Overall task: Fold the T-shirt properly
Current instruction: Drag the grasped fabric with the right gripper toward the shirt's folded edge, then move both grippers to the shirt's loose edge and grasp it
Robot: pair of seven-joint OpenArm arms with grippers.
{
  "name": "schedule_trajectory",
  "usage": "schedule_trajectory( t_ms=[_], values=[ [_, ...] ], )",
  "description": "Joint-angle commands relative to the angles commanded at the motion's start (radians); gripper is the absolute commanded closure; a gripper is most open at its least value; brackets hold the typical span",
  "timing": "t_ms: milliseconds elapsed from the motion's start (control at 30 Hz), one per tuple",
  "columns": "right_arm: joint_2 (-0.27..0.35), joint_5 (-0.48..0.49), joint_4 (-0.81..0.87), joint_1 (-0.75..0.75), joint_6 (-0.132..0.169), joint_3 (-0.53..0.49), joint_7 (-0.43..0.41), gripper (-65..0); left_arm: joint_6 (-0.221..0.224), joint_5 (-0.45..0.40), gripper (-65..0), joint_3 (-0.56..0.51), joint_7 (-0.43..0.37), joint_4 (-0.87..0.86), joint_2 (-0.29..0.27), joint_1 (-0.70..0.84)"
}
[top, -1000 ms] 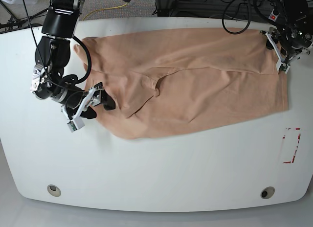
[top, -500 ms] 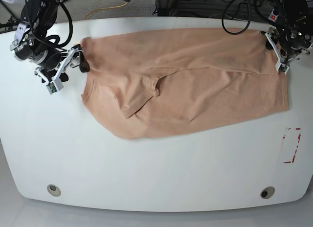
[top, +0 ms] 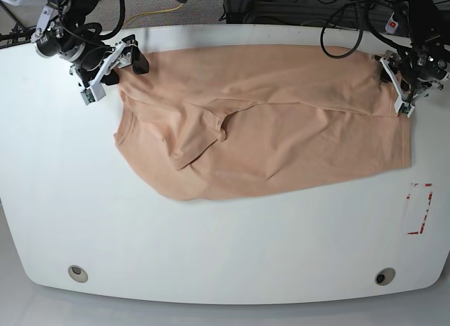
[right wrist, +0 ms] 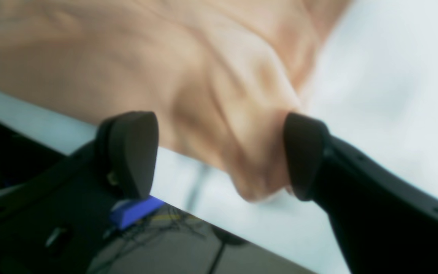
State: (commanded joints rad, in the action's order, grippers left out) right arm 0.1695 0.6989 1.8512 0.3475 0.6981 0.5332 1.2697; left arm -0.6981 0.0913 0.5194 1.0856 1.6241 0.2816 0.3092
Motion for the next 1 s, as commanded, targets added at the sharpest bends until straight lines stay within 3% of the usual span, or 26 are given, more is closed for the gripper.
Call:
schedule_trajectory(
  t_ms=[133, 400, 533, 767, 833, 1000],
  values=[
    [0.043, -0.044, -0.041, 0.008, 0.0, -0.015, -0.054, -49.5, 0.0, 0.0, -30.6, 0.0, 0.0, 0.0, 0.025, 0.0],
    [0.178, -0.051, -0.043, 0.025, 0.0, -0.006, -0.061, -49.5, 0.0, 0.0, -30.6, 0.0, -0.002, 0.0, 0.048, 0.0],
    [0.213, -0.048, -0.035, 0.023, 0.0, -0.006, -0.061, -49.5, 0.0, 0.002, -30.6, 0.0, -0.002, -0.005, 0.051, 0.0],
    [0.21, -0.046, 0.061, 0.014, 0.0, -0.006, -0.06, -49.5, 0.0, 0.003, -30.6, 0.009, 0.002, 0.005, 0.048, -0.003],
    [0.18, -0.046, 0.075, -0.023, 0.0, -0.008, -0.054, -49.5, 0.0, 0.003, -30.6, 0.037, 0.005, 0.034, 0.044, -0.021],
    [0.14, -0.057, 0.055, -0.127, 0.0, -0.011, -0.037, -49.5, 0.0, 0.003, -31.1, 0.118, 0.008, 0.135, -0.017, -0.038]
  ],
)
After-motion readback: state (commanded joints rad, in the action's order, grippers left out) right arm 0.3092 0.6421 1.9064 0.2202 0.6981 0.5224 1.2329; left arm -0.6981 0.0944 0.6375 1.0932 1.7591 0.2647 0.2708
